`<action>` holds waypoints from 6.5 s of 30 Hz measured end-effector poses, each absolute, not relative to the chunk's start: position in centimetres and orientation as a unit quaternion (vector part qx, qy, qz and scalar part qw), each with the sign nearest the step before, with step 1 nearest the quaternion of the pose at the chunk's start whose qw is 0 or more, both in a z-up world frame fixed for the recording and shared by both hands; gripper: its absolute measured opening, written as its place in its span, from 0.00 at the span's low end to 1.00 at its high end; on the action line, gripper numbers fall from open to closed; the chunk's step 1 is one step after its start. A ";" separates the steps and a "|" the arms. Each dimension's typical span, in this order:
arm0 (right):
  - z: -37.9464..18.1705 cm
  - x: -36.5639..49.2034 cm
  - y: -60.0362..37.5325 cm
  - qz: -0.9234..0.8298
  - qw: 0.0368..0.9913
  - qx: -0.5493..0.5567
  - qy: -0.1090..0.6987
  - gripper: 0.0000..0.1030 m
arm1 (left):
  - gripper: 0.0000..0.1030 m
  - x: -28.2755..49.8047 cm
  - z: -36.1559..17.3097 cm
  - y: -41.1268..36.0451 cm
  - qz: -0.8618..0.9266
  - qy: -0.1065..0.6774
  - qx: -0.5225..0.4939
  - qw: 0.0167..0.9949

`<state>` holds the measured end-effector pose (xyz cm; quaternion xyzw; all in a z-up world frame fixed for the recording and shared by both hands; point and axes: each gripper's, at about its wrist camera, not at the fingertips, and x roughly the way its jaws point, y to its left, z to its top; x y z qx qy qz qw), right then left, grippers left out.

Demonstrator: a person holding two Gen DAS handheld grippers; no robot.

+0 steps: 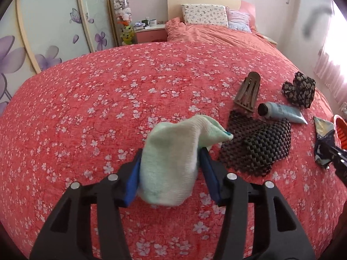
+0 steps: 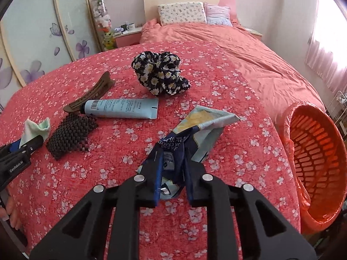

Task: Collect trash
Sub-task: 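Grasp the mint-green sock with the left tool while the right tool grasps the blue snack bag, then carry the sock and snack bag over the orange basket and release both, then move both open tools back to the remaining items on the bed, then grasp the black mesh pad with the left tool while the right tool grasps the blue-white tube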

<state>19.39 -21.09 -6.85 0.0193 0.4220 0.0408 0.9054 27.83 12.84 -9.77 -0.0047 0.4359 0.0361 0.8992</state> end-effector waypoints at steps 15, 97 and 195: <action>-7.0 19.4 -22.6 0.060 0.905 0.053 0.418 0.21 | 0.52 27.2 -10.1 13.1 0.039 0.437 -0.017 0.899; -4.6 11.5 -49.6 -0.108 0.921 0.145 0.345 0.43 | 0.55 26.7 -6.8 -26.8 -0.272 0.414 0.067 0.866; -5.6 20.3 -18.4 0.066 0.902 0.053 0.423 0.48 | 0.27 28.0 -10.0 12.8 0.046 0.431 -0.002 0.901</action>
